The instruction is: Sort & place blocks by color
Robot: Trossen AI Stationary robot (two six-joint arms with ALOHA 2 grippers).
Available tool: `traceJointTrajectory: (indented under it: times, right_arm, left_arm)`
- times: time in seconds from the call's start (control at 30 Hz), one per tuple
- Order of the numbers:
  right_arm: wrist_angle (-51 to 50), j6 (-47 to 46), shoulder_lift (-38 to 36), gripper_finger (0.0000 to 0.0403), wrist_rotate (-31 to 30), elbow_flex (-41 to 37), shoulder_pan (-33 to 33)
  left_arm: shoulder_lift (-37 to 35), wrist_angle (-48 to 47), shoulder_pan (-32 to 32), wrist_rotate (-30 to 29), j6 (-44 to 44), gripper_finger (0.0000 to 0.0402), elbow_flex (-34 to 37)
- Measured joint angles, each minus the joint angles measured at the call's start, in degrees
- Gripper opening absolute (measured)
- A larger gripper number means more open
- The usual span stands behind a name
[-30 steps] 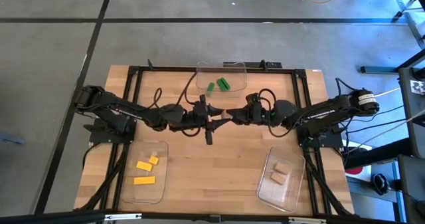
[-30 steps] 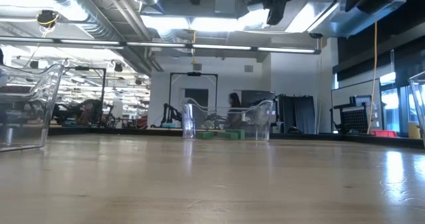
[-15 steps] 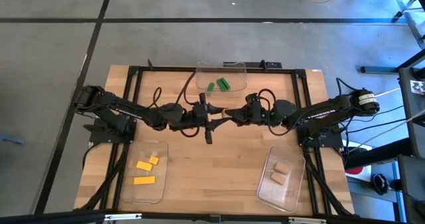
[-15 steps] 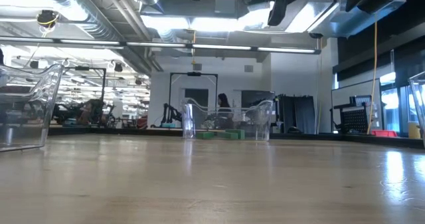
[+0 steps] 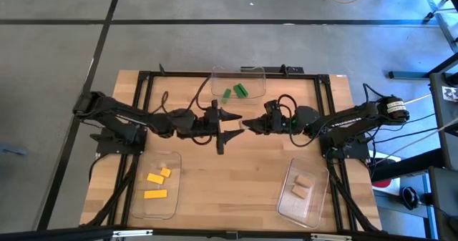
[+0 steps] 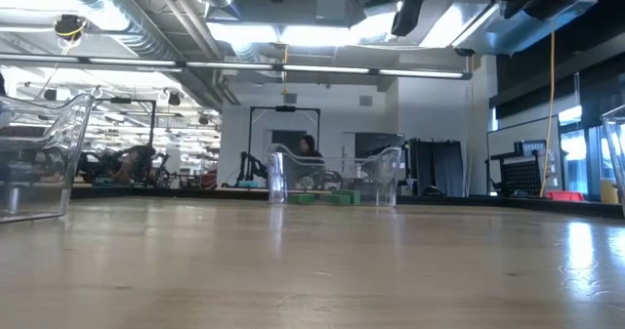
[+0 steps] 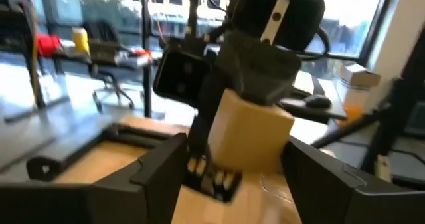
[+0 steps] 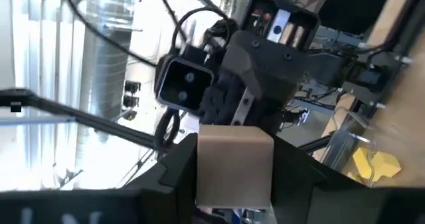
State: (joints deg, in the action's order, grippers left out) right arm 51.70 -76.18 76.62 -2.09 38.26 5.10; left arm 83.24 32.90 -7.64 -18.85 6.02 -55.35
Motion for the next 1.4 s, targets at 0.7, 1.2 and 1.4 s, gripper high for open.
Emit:
traceJointTrajectory:
  times: [0.7, 1.2, 1.4]
  right_arm:
    - [-38.05, 41.29, -18.11, 0.0137, 4.77, 0.00, -1.62]
    - [-43.01, 72.65, -15.43, 0.0137, -5.81, -0.02, 1.70]
    - [-42.58, 69.84, -16.35, 0.0137, -5.62, -0.01, 1.70]
  left_arm:
    - [-27.70, -12.87, -1.75, -0.48, 19.38, 0.0234, 15.39]
    - [-34.22, 6.32, 0.50, -0.07, 20.93, 0.0234, 31.43]
    - [-34.18, 6.20, 0.50, -1.27, 20.61, 0.0234, 31.43]
